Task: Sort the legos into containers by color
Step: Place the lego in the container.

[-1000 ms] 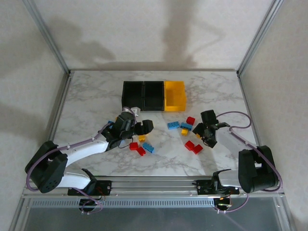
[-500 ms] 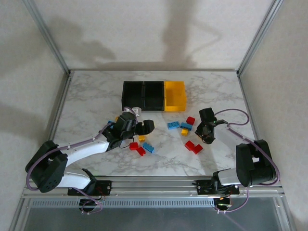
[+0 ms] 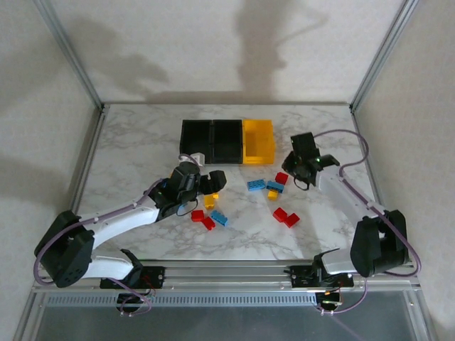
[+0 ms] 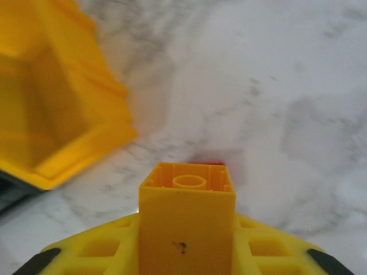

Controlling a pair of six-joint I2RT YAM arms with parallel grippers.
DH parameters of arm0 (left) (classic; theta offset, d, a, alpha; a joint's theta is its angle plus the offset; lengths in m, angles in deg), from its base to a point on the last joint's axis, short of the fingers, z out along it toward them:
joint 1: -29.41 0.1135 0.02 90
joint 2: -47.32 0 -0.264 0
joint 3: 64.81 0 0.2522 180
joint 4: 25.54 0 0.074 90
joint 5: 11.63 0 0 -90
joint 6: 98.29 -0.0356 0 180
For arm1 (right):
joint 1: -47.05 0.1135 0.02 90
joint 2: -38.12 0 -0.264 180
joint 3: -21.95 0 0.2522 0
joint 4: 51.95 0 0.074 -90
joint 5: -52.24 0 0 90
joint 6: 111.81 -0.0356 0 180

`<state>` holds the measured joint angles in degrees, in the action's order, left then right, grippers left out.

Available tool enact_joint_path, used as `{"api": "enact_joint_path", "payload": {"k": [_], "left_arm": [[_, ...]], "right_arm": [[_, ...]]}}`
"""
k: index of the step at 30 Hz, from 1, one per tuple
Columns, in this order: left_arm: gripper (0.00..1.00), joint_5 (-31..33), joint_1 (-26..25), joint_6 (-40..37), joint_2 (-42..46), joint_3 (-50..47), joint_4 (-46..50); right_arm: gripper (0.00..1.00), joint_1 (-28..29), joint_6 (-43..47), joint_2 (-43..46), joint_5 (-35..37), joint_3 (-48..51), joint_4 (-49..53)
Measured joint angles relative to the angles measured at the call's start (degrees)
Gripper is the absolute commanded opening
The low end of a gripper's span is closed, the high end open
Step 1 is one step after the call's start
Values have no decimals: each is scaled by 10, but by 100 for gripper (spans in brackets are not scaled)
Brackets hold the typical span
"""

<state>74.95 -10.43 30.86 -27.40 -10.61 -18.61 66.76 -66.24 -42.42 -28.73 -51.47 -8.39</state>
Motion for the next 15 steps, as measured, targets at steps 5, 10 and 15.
{"api": "enact_joint_path", "payload": {"k": [5, 10, 15], "left_arm": [[79, 27, 10, 19, 35, 0, 30], [79, 51, 21, 36, 77, -5, 58], [80, 72, 25, 50, 130, -26, 78]], "right_arm": [[33, 34, 43, -108, -8, -123, -5], [33, 51, 81, -227, -19, -237, -6], [34, 52, 106, -314, -29, -316, 1]]}}
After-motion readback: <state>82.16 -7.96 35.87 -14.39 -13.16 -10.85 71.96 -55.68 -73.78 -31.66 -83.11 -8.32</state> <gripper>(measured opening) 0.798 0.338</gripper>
